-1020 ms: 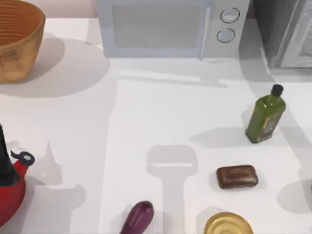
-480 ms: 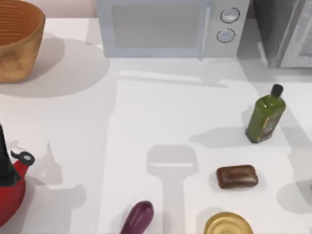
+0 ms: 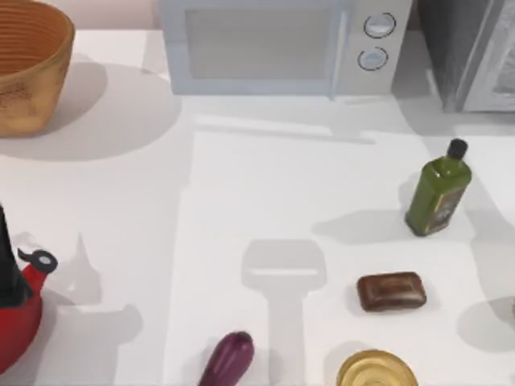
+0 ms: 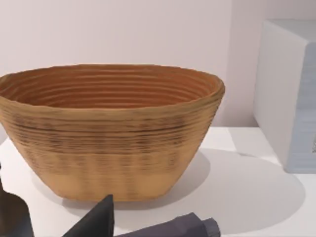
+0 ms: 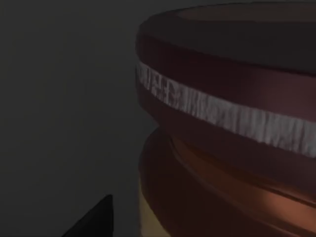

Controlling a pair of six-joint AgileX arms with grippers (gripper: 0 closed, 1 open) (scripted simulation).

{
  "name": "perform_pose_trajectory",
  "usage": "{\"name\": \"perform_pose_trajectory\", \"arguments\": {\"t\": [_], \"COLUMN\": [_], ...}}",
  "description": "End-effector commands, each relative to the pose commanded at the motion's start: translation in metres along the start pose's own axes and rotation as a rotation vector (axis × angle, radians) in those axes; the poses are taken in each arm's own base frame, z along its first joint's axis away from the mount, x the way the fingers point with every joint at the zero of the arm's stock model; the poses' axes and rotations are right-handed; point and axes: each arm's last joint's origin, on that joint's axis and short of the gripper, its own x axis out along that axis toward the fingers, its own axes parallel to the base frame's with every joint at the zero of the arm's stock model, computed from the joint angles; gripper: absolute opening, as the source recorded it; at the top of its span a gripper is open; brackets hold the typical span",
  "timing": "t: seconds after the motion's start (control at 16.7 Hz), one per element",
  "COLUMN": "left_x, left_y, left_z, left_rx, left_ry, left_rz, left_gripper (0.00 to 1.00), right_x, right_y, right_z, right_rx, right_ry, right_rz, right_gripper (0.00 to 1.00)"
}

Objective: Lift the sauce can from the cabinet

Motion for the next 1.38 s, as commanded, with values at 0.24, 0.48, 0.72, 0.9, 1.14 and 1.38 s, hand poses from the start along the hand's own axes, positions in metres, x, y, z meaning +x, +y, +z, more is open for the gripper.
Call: {"name": "perform_pose_trajectory", "arguments": {"t": [0.24, 0.48, 0.72, 0.9, 1.14, 1.38], "left_x": [0.0000, 0.0000, 0.0000, 0.0000, 0.0000, 0.0000], "left_y": [0.0000, 0.0000, 0.0000, 0.0000, 0.0000, 0.0000], "left_z": [0.0000, 0.0000, 0.0000, 0.0000, 0.0000, 0.0000], "left_rx": [0.000, 0.000, 0.000, 0.000, 0.000, 0.000], "left_ry": [0.000, 0.000, 0.000, 0.000, 0.000, 0.000], "left_rz": [0.000, 0.000, 0.000, 0.000, 0.000, 0.000], "left_gripper": [1.00, 1.00, 1.00, 1.00, 1.00, 1.00], "right_x": [0.0000, 0.0000, 0.0000, 0.0000, 0.0000, -0.0016], "right_y": [0.0000, 0.0000, 0.0000, 0.0000, 0.0000, 0.0010], "right_z": [0.0000, 0.0000, 0.0000, 0.0000, 0.0000, 0.0008], "right_rx": [0.000, 0.000, 0.000, 0.000, 0.000, 0.002], "right_ry": [0.000, 0.000, 0.000, 0.000, 0.000, 0.000], "right_rz": [0.000, 0.000, 0.000, 0.000, 0.000, 0.002], "right_gripper": [0.70, 0.40, 0.10, 0.00, 0.00, 0.00]}}
